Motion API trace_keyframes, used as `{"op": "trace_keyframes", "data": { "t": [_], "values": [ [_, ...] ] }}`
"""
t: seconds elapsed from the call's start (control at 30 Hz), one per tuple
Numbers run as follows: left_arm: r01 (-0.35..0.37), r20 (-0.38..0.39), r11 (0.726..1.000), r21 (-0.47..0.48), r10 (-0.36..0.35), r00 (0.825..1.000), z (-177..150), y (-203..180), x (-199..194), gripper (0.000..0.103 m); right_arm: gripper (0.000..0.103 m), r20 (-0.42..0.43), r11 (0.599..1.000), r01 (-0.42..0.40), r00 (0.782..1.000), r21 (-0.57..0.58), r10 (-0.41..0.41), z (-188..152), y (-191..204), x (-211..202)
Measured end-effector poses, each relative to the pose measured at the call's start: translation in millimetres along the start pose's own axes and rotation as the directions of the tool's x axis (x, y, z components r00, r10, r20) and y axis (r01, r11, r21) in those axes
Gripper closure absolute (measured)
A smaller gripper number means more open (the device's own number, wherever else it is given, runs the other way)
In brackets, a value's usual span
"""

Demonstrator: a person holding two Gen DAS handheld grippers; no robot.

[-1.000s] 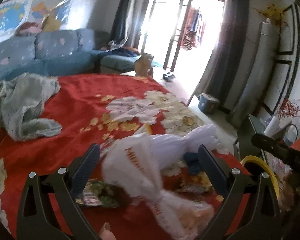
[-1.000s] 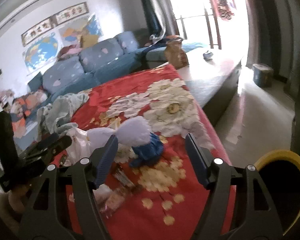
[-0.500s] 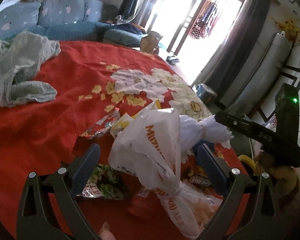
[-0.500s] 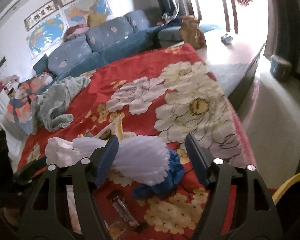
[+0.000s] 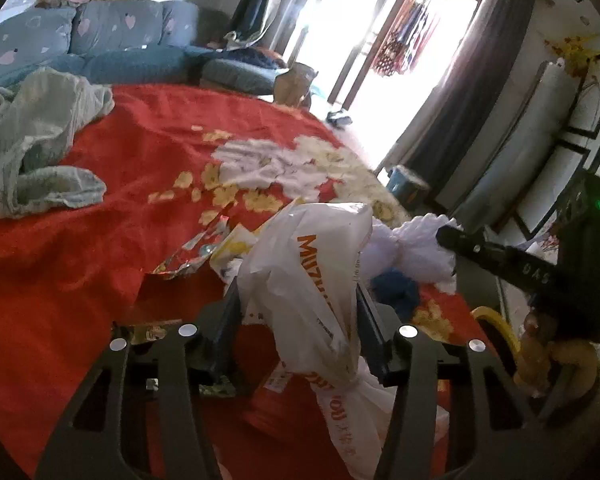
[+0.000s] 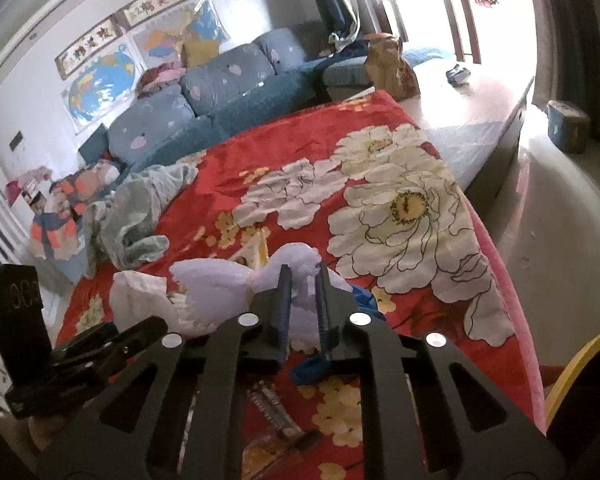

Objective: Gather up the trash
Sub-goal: 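Grasp the white plastic bag with the left tool while the right tool grasps white tissue, then carry the white bag and tissue over the bin with both tools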

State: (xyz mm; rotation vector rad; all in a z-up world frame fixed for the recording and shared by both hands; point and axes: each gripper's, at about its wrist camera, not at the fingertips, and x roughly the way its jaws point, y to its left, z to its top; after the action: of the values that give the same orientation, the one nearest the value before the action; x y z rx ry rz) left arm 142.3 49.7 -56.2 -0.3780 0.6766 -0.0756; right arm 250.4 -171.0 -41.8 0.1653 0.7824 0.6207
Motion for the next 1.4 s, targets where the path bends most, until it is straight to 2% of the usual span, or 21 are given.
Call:
{"op": "trace_keyframes", "data": {
  "t": [0.3, 0.6, 1.0, 1.4],
  "values": [
    [0.028, 0.099, 0.999, 0.019, -0.030, 0.995, 20, -8, -36, 0.054, 0.096, 0.112, 1.000, 0.011, 0.994, 0.003, -0.011, 9, 9, -37],
    [0.052, 0.151, 0.997, 0.056, -0.060, 0.987, 30, -27, -51, 0.054, 0.096, 0.177, 0.999, 0.039, 0.983, 0.020, -0.042, 13, 0, -70],
    [0.105, 0.142, 0.985, 0.134, -0.124, 0.982, 29, -68, -43, 0.054, 0.096, 0.206, 0.993, 0.096, 0.973, 0.062, -0.107, 0, -25, -105],
    [0.158, 0.094, 0.964, 0.212, -0.181, 0.979, 15, -114, -24, 0.054, 0.096, 0.230, 0.979, 0.148, 0.957, 0.140, -0.177, -20, -58, -138]
  ]
}}
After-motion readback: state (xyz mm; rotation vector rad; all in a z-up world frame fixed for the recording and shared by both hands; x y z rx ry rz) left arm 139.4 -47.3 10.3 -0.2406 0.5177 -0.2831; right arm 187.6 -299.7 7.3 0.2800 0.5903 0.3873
